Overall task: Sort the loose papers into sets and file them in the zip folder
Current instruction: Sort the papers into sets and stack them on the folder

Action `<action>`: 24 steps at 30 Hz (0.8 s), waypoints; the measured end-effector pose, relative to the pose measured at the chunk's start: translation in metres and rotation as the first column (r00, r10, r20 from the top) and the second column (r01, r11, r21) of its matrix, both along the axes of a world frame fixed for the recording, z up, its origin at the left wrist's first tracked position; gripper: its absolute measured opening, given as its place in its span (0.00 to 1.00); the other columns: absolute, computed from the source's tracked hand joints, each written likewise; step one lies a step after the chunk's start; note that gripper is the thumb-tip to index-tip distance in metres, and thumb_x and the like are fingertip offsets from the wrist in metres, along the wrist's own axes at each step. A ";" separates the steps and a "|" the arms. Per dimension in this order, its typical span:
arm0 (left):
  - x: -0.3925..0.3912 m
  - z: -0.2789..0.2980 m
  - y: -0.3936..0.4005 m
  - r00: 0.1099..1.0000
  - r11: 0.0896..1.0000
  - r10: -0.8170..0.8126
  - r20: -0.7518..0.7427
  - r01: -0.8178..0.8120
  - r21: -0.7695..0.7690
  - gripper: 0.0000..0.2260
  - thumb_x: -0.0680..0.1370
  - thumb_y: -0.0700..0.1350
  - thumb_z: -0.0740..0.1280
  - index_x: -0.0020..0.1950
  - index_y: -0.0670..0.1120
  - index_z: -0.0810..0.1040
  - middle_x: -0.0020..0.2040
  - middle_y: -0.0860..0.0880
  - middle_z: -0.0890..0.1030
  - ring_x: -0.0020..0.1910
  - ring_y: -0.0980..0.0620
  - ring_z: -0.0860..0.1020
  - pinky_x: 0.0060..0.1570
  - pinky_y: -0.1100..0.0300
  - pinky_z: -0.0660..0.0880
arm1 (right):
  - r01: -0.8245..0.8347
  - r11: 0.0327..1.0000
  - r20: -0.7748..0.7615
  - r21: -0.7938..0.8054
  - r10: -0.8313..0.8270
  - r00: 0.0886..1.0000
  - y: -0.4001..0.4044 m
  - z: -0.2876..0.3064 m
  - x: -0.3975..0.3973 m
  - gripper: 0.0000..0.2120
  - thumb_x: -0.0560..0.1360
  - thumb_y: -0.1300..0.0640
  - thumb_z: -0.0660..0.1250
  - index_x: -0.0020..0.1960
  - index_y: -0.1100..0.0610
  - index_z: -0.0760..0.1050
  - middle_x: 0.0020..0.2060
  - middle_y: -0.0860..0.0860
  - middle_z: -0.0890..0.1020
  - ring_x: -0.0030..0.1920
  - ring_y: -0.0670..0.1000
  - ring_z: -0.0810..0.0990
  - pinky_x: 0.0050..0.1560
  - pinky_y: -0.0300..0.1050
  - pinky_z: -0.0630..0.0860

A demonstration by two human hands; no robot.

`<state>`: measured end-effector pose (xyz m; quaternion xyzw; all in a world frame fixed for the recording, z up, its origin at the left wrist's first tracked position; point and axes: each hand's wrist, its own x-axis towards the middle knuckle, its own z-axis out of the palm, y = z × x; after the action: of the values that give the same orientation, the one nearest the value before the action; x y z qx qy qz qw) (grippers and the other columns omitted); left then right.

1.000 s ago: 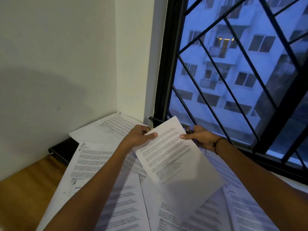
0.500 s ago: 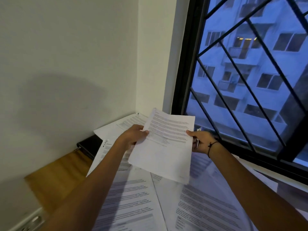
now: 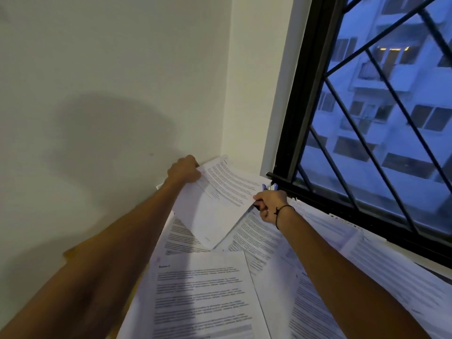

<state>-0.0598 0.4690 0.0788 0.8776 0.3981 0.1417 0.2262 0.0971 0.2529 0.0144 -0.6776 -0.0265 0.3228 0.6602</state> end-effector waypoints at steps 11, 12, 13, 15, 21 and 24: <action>0.014 -0.030 0.033 0.916 0.864 -0.377 0.135 0.296 0.407 0.23 0.79 0.41 0.70 0.73 0.47 0.73 0.69 0.41 0.75 0.67 0.40 0.73 0.64 0.47 0.72 | 0.026 0.997 0.047 -0.074 -0.022 0.999 0.058 -0.009 0.014 0.20 0.70 0.69 0.66 0.58 0.56 0.67 0.50 0.57 0.75 0.31 0.49 0.74 0.19 0.37 0.71; 0.011 -0.033 0.034 0.907 0.851 -0.404 0.119 0.325 0.413 0.21 0.79 0.44 0.69 0.73 0.48 0.73 0.69 0.43 0.75 0.67 0.41 0.73 0.63 0.47 0.72 | 0.029 0.997 0.053 -0.072 -0.025 0.998 0.059 -0.010 0.015 0.20 0.71 0.68 0.66 0.59 0.55 0.66 0.50 0.57 0.74 0.32 0.50 0.74 0.20 0.38 0.72; 0.007 -0.036 0.032 0.905 0.850 -0.419 0.075 0.362 0.383 0.20 0.80 0.48 0.69 0.72 0.49 0.73 0.68 0.44 0.75 0.67 0.42 0.73 0.62 0.48 0.72 | 0.045 0.996 0.070 -0.071 -0.040 0.997 0.062 -0.012 0.016 0.19 0.72 0.68 0.66 0.58 0.55 0.66 0.50 0.56 0.75 0.32 0.50 0.74 0.22 0.39 0.73; 0.000 -0.047 0.030 0.903 0.858 -0.425 -0.055 0.422 0.293 0.22 0.80 0.59 0.68 0.71 0.53 0.73 0.69 0.47 0.75 0.68 0.45 0.72 0.64 0.47 0.72 | 0.115 0.992 0.110 -0.050 -0.109 0.988 0.064 -0.013 0.014 0.15 0.72 0.69 0.64 0.55 0.57 0.68 0.46 0.56 0.75 0.31 0.50 0.73 0.22 0.39 0.70; -0.004 -0.069 0.010 0.878 0.842 -0.423 -0.222 0.472 0.261 0.30 0.78 0.72 0.58 0.74 0.56 0.71 0.76 0.49 0.69 0.74 0.48 0.67 0.69 0.46 0.68 | 0.286 0.954 0.279 -0.094 -0.251 0.927 0.062 -0.015 0.015 0.07 0.68 0.67 0.66 0.45 0.60 0.71 0.38 0.57 0.80 0.28 0.52 0.74 0.25 0.39 0.68; 0.000 -0.070 0.005 0.899 0.851 -0.414 -0.143 0.438 0.288 0.29 0.79 0.71 0.57 0.73 0.56 0.71 0.76 0.50 0.70 0.76 0.49 0.66 0.72 0.46 0.65 | 0.290 0.941 0.346 -0.177 -0.216 0.913 0.061 -0.021 0.028 0.19 0.63 0.63 0.67 0.54 0.65 0.78 0.43 0.60 0.86 0.33 0.55 0.79 0.31 0.43 0.73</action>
<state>-0.0601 0.4743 0.0093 0.9732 0.1742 0.1161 0.0948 0.1255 0.3138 -0.0071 -0.7888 -0.0088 0.1202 0.6027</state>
